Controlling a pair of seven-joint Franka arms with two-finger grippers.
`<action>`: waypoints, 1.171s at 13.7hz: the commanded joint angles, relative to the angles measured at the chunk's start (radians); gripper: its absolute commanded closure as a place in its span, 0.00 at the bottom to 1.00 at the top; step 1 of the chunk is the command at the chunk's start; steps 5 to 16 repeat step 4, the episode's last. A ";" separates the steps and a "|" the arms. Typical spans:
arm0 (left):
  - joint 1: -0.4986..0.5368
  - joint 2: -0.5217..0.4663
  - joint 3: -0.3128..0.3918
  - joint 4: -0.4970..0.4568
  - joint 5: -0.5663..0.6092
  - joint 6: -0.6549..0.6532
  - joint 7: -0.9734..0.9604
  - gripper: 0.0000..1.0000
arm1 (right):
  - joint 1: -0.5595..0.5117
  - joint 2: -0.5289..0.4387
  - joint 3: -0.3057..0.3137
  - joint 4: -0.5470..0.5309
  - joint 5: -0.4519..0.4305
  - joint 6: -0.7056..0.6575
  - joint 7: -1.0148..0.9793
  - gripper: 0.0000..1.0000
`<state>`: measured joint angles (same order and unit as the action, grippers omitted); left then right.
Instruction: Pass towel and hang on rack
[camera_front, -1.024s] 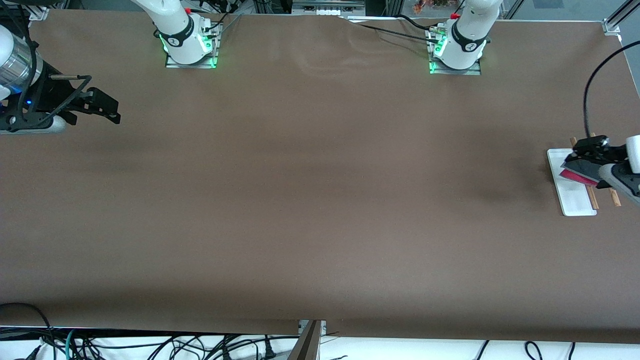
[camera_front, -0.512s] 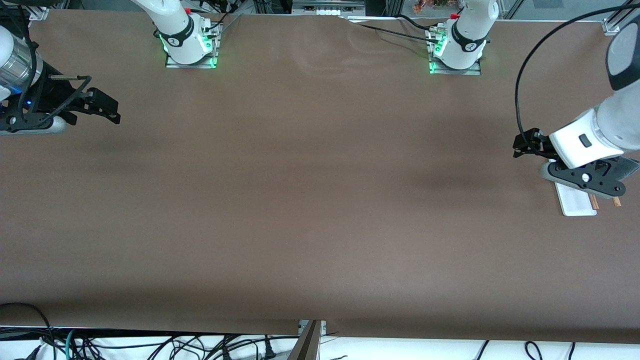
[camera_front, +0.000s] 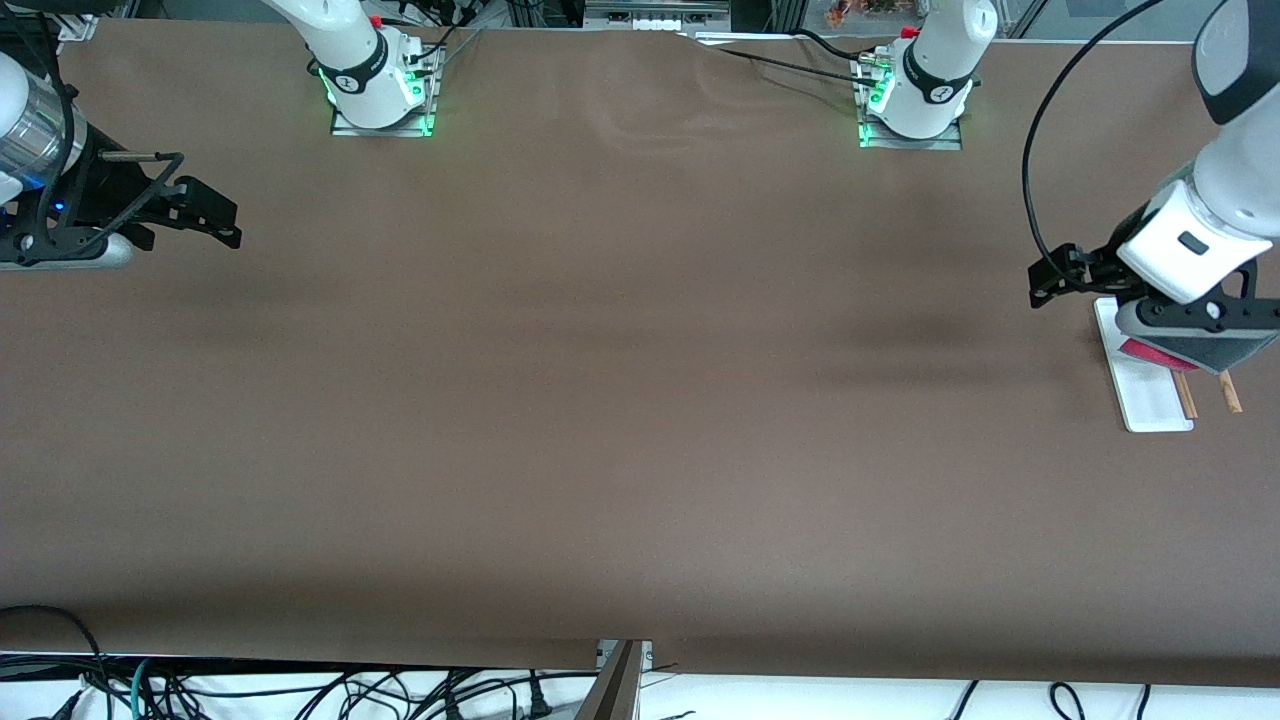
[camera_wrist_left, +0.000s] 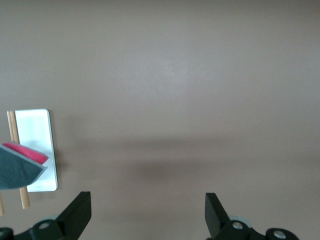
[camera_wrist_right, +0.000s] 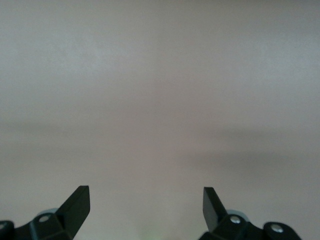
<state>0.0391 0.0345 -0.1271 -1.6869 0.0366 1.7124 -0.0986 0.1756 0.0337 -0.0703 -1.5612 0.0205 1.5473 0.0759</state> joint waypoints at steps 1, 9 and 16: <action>-0.016 -0.100 0.020 -0.135 -0.018 0.056 -0.016 0.00 | -0.016 -0.003 0.014 0.000 -0.002 -0.009 -0.013 0.00; -0.018 -0.099 0.020 -0.131 -0.018 0.055 -0.020 0.00 | -0.016 -0.003 0.015 0.000 -0.002 -0.009 -0.010 0.00; -0.018 -0.099 0.020 -0.131 -0.018 0.055 -0.020 0.00 | -0.016 -0.003 0.015 0.000 -0.002 -0.009 -0.010 0.00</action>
